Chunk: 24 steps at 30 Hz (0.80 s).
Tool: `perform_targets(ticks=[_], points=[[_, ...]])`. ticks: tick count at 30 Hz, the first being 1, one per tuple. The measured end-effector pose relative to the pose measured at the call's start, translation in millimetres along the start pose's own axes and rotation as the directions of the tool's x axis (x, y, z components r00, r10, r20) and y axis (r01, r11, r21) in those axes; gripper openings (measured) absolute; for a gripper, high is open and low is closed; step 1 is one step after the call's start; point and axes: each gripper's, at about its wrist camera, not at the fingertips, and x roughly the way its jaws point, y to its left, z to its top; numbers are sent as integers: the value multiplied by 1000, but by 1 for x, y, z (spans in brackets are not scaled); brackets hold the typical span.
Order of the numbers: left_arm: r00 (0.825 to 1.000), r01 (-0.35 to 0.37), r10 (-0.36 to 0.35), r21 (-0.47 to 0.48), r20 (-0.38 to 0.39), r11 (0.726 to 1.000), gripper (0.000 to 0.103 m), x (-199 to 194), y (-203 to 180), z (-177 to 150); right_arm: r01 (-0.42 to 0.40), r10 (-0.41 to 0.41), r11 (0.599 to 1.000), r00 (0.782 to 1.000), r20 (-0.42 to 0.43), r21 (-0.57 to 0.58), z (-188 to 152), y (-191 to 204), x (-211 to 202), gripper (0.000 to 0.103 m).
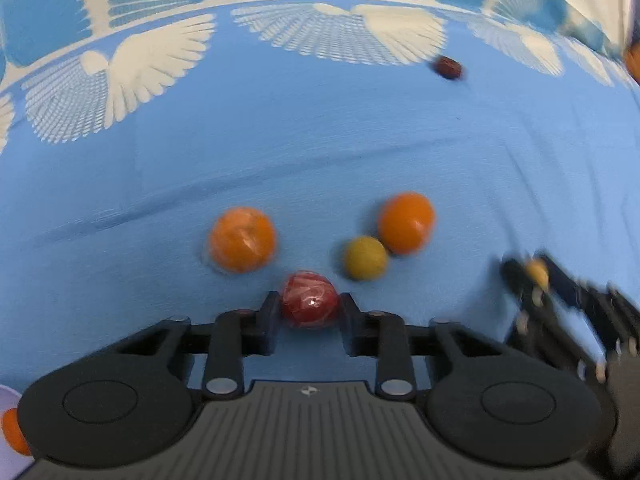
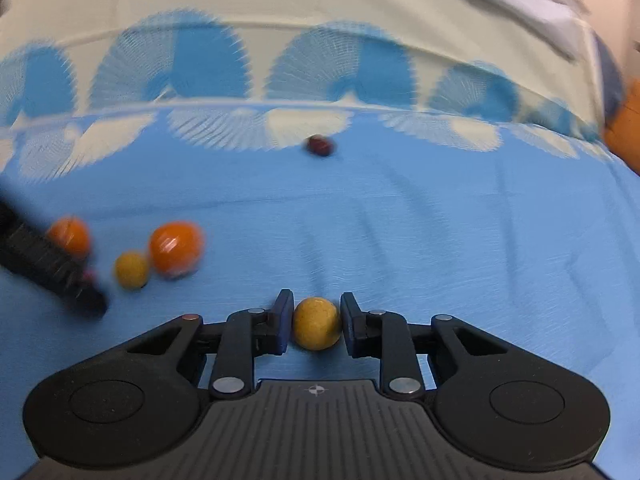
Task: Organize fruits
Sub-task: 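Carry the red plum and yellow fruit over the lavender plate with both tools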
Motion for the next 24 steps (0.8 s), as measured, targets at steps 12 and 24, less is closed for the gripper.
perform_targets(ticks=[12,24], points=[[982,-144,141,15,121,989,33,-118,45,-69,140,-144,989,982,124,38,-1,-15,-37,27],[961,-201,221,-129,166,971,33,-248,115,-191,-323,342,936,928,148,-141,-25,60,-254,27]])
